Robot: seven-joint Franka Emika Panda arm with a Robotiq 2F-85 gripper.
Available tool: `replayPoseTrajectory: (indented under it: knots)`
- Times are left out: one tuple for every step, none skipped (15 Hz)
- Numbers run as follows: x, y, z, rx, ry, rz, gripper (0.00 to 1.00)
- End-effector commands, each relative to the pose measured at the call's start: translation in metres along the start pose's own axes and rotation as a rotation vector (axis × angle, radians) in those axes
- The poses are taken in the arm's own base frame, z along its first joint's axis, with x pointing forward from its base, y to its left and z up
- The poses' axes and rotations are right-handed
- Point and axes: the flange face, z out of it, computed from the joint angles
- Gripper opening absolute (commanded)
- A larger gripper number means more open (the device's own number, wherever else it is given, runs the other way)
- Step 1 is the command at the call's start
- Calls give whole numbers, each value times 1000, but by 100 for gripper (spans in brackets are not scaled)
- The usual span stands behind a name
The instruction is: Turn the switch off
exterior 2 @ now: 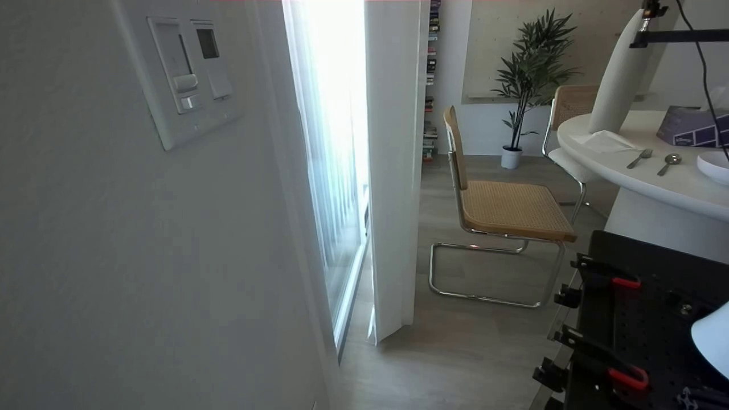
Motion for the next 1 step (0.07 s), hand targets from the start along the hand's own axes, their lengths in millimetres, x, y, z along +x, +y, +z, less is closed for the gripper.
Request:
replayPoseTrajectory:
  knots:
    - [0, 0, 1, 3, -1, 0, 100]
